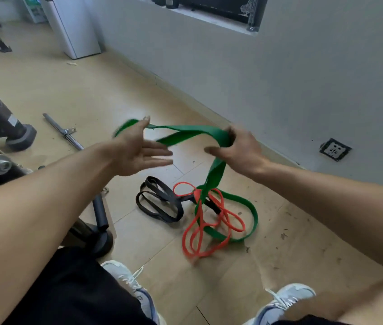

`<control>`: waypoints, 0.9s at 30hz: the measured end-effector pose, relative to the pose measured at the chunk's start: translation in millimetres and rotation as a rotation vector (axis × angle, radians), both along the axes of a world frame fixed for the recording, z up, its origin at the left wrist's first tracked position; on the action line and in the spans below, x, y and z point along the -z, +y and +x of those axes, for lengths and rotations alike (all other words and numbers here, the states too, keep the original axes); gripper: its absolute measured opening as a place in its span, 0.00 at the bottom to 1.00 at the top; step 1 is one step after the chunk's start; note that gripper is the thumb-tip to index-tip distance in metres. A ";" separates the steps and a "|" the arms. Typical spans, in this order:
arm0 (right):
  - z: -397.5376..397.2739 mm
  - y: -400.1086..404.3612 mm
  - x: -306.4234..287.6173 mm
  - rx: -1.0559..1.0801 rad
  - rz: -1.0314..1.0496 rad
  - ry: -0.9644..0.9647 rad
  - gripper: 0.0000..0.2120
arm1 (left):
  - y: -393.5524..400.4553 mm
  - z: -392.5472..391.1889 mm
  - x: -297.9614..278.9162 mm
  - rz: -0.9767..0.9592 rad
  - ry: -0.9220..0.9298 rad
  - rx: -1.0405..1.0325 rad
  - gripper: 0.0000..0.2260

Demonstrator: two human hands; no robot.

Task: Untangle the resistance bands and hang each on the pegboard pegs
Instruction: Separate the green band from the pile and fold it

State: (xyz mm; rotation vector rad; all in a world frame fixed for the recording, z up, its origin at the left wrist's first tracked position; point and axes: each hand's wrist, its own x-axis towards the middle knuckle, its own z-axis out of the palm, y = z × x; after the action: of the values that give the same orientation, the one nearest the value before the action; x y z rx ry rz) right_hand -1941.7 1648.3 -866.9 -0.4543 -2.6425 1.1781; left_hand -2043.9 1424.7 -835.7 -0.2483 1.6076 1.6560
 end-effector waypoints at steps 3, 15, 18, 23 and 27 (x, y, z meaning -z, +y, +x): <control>1.4 -13.8 -38.8 -0.016 0.040 0.308 0.14 | 0.3 10.1 -2.5 -0.208 0.281 0.144 0.31; 13.6 -31.4 -59.7 -0.262 -0.083 0.156 0.16 | 39.3 39.1 9.6 -0.137 0.809 0.552 0.36; 11.1 -28.7 -63.6 -0.198 -0.281 0.182 0.14 | 41.5 44.0 19.5 -0.204 0.655 0.591 0.37; 5.8 -24.5 -64.4 0.014 -0.640 0.278 0.18 | 48.0 50.6 27.4 -0.316 0.696 0.444 0.42; 3.1 -31.6 -71.8 -0.019 -0.918 0.291 0.17 | 50.1 54.9 26.0 -0.230 0.644 0.444 0.36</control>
State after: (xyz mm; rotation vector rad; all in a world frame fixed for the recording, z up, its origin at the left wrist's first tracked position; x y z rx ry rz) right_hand -1938.6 1616.7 -795.0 -0.3439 -1.7398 2.2235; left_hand -1989.1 1474.7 -861.7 0.5512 2.1325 1.2606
